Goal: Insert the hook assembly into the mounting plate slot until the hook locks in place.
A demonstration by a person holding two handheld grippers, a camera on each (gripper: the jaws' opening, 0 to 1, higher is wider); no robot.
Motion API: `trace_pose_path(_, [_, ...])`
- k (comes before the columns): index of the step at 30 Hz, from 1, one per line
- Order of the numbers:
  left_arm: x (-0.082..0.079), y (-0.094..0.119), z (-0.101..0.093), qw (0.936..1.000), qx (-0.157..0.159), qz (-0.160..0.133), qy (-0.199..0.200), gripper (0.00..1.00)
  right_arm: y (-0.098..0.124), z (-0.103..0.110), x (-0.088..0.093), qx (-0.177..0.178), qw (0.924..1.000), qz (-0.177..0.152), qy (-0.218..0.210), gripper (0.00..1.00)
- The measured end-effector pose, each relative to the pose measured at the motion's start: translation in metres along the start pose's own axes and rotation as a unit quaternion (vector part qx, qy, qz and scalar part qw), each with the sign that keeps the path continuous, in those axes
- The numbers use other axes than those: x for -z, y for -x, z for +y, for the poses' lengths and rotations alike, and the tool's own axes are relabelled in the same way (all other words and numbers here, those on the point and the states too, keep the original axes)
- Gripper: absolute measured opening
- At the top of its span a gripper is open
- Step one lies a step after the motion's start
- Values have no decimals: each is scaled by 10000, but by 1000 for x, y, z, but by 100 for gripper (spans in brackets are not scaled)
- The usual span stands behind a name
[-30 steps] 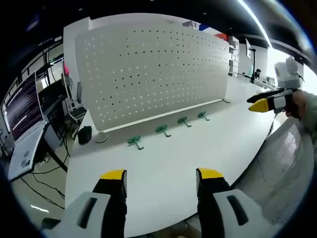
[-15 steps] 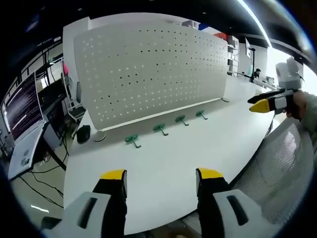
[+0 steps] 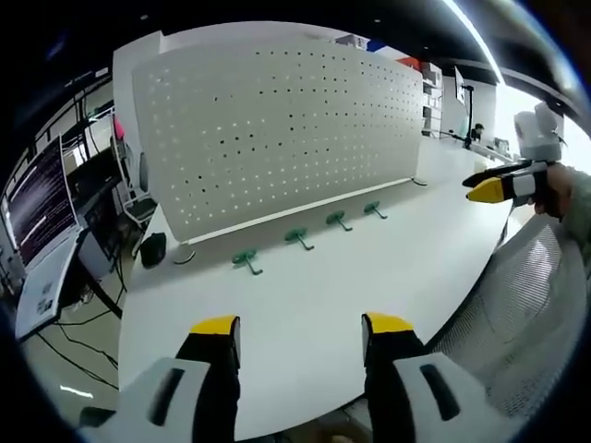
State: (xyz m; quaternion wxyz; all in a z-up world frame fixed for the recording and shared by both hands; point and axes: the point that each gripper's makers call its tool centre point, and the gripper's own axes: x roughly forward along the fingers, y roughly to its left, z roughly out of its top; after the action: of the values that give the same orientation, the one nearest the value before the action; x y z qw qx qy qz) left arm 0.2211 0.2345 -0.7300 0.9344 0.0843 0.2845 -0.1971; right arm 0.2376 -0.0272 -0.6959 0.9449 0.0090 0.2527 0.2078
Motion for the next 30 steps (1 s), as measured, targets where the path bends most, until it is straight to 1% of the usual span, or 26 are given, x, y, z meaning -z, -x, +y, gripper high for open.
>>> trace_pose_path(3, [-1, -3, 1, 10000, 46, 16, -79, 51, 0, -1, 1, 24, 10000, 7, -13, 61])
trace_pose_path(5, [-3, -6, 2, 9998, 120, 16, -142, 49, 0, -2, 1, 38, 10000, 20, -11, 61])
trace_pose_path(8, [-10, -11, 7, 9986, 212, -72, -475, 46, 0, -3, 0, 51, 10000, 20, -31, 61])
trace_pose_path(11, [-10, -19, 13, 9961, 372, 51, -794, 46, -1, -3, 0, 70, 10000, 21, -21, 61])
trace_pose_path(13, [-15, -26, 23, 9910, 381, 79, -1281, 45, -1, -3, 0, 81, 10000, 28, -23, 61])
trace_pose_path(14, [-18, -29, 27, 9865, 401, 114, -1586, 44, -1, -4, 0, 93, 9999, 32, -27, 61])
trace_pose_path(17, [-22, -38, 34, 9765, 519, 278, -2075, 44, -1, -4, 0, 116, 9999, 38, -52, 61])
trace_pose_path(19, [-29, -46, 38, 9702, 697, 307, -2300, 43, -1, -5, 2, 138, 9999, 57, -54, 61])
trace_pose_path(20, [-32, -49, 40, 9712, 729, 300, -2250, 42, -1, -5, 2, 145, 9999, 63, -66, 61])
trace_pose_path(21, [-36, -54, 42, 9690, 841, 296, -2305, 41, -2, -5, 3, 149, 9998, 75, -87, 61])
trace_pose_path(22, [-38, -58, 44, 9658, 901, 328, -2410, 39, -2, -5, 3, 154, 9998, 84, -93, 61])
trace_pose_path(23, [-40, -63, 49, 9601, 926, 391, -2608, 38, -2, -4, 4, 158, 9998, 92, -87, 61])
trace_pose_path(25, [-42, -70, 55, 9526, 964, 437, -2851, 36, -2, -4, 4, 169, 9998, 99, -101, 61])
trace_pose_path(29, [-44, -86, 66, 9465, 1100, 534, -2988, 34, -2, -6, 6, 220, 9996, 107, -143, 61])
trace_pose_path(30, [-43, -91, 69, 9427, 1171, 583, -3068, 33, -1, -6, 6, 234, 9996, 109, -147, 61])
